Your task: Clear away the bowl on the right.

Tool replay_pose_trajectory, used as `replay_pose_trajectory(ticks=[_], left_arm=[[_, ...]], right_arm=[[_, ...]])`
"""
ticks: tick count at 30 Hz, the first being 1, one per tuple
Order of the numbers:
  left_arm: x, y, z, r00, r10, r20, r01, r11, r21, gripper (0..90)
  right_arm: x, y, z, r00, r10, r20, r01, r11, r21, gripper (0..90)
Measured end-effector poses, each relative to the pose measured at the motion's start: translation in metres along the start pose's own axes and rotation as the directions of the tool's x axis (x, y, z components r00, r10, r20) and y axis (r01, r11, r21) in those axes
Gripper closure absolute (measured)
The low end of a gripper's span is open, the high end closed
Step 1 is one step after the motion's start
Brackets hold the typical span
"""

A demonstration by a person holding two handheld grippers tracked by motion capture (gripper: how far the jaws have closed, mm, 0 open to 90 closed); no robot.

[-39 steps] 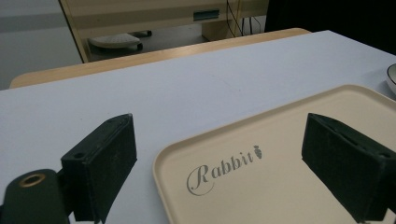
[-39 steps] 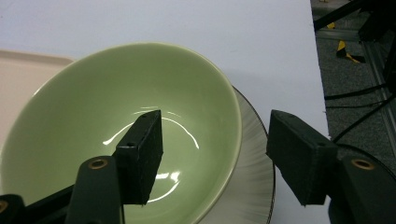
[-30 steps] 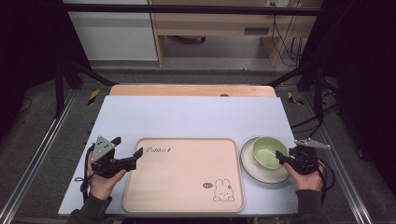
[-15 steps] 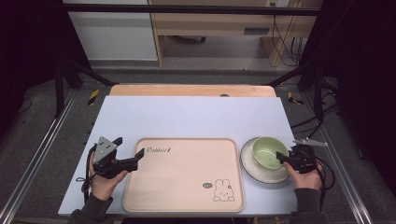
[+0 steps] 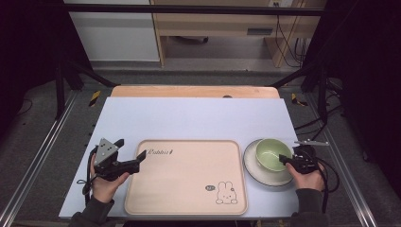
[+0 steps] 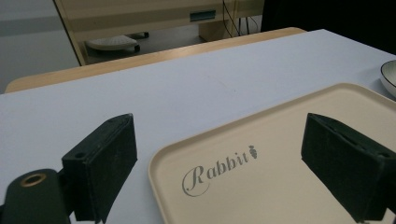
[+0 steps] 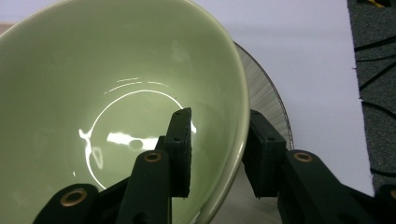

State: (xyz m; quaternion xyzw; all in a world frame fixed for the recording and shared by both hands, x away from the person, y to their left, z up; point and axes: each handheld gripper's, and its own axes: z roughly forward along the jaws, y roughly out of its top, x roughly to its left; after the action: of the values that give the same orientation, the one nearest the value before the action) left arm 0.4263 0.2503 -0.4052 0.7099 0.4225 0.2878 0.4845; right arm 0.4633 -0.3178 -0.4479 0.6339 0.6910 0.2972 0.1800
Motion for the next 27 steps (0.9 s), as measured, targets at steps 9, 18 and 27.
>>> replay_pose_trajectory(ticks=[9, 18, 27], left_arm=[[-0.0004, -0.0008, 0.0014, 1.0000, 0.004, -0.001, -0.004, 1.0000, 0.008, 10.1], [-0.0006, -0.0006, 0.0013, 1.0000, 0.004, -0.001, -0.004, 1.0000, 0.007, 10.2], [-0.0008, -0.0004, 0.0011, 1.0000, 0.005, -0.001, -0.005, 1.0000, 0.007, 10.3]], right_arm=[[-0.0008, 0.0014, 0.0005, 0.9989, 0.040, -0.023, -0.039, 0.999, 0.024, 71.9], [-0.0011, 0.0031, 0.0008, 0.9975, 0.067, -0.022, -0.067, 0.997, 0.037, 75.2], [-0.0007, 0.0058, 0.0012, 0.9961, 0.089, -0.004, -0.088, 0.995, 0.049, 80.3]])
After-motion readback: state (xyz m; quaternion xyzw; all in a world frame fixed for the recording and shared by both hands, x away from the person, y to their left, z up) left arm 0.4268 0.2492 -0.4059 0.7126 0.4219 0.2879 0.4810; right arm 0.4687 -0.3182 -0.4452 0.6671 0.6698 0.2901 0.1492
